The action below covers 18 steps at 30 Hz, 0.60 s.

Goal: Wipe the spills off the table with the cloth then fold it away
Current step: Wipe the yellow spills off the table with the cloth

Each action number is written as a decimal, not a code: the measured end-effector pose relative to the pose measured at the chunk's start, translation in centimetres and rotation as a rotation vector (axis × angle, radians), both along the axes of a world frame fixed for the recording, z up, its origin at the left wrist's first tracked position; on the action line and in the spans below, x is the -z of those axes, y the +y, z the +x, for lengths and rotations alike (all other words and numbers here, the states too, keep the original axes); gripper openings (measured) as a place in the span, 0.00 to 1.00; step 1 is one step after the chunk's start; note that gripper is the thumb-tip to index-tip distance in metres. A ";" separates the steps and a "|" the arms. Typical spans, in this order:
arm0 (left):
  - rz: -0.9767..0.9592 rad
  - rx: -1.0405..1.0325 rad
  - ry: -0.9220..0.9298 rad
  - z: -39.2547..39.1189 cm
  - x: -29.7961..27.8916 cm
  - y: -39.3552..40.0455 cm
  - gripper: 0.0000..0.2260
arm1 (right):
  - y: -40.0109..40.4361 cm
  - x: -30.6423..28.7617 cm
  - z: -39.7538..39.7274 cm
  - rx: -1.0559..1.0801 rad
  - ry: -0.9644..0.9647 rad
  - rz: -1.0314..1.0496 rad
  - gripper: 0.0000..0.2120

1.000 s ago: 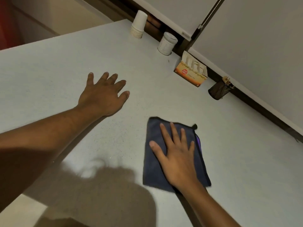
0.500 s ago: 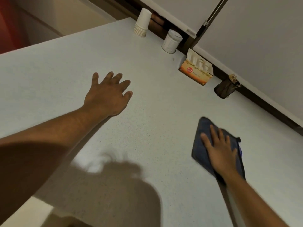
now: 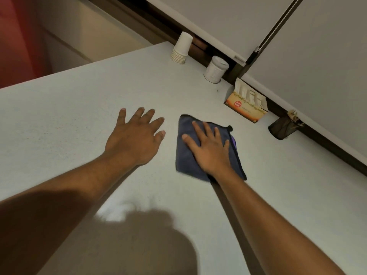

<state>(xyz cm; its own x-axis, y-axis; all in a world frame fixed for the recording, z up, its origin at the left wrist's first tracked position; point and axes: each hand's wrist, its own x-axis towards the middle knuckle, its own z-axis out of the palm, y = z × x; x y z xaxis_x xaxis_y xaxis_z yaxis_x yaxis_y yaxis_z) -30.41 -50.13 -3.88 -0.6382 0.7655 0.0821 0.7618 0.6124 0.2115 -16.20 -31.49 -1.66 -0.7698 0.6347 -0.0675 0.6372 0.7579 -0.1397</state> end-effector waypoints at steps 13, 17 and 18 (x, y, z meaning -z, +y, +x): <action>0.023 0.023 -0.022 -0.6 0.3 0.2 0.30 | 4.6 -0.2 -7.6 -0.149 -0.025 -0.022 0.41; 0.040 0.027 -0.017 -0.7 0.7 0.1 0.30 | 10.3 -1.5 1.9 -0.175 0.008 0.020 0.33; 0.045 0.023 -0.012 -0.7 0.8 0.2 0.30 | 12.1 -1.7 4.5 -0.038 0.011 0.064 0.32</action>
